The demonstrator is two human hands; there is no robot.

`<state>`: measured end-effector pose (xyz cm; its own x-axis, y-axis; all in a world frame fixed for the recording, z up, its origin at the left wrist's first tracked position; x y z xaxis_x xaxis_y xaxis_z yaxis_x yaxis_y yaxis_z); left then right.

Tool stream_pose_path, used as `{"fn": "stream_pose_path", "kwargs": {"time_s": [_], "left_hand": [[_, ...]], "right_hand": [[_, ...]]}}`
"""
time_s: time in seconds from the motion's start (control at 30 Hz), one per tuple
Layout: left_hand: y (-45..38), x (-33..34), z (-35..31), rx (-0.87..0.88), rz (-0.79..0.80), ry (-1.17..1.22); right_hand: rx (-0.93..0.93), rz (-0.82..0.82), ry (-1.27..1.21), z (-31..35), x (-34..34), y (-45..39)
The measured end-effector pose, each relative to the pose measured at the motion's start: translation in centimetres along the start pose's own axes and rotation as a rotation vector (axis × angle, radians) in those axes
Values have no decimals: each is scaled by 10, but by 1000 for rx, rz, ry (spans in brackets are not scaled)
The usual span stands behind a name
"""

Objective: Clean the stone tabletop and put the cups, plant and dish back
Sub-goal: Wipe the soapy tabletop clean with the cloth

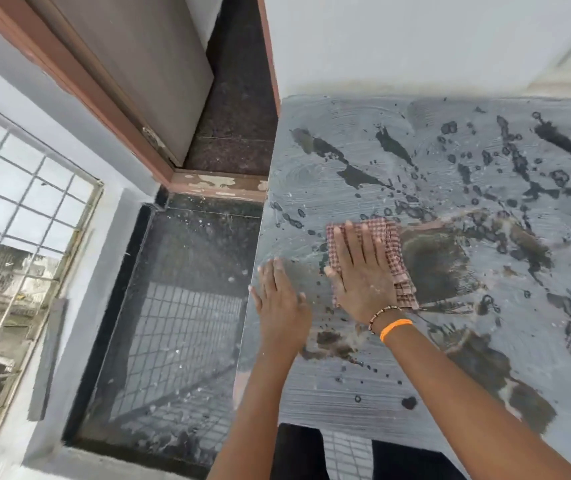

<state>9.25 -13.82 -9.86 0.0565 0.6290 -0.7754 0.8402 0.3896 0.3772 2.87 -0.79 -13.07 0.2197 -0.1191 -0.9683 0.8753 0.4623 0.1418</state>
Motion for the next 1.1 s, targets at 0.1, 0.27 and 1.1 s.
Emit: {"fn": "stream_pose_path", "kwargs": {"time_s": [0.1,0.27,1.1], "left_hand": [[-11,-20,22,-6,-23,12],[-18,-26,36,-30,6,59],[-43,-8,0,-10,32,-38]], "right_hand": [[-81,24,-19,53,4,-31],[-252,64,0,86,9,-75],[-204,-8,9,43,-1,-105]]}}
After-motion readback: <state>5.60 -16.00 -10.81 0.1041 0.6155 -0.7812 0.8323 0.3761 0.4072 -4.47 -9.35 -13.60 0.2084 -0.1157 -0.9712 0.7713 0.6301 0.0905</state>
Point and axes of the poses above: each hand's wrist, its own y-axis away from the middle knuckle, its own x-axis out of the palm, z = x × y, the point moved 3 cm from there along -y, towards the middle knuckle, and after that the axes turned 7 degrees about -x, right-handed, at the moved point
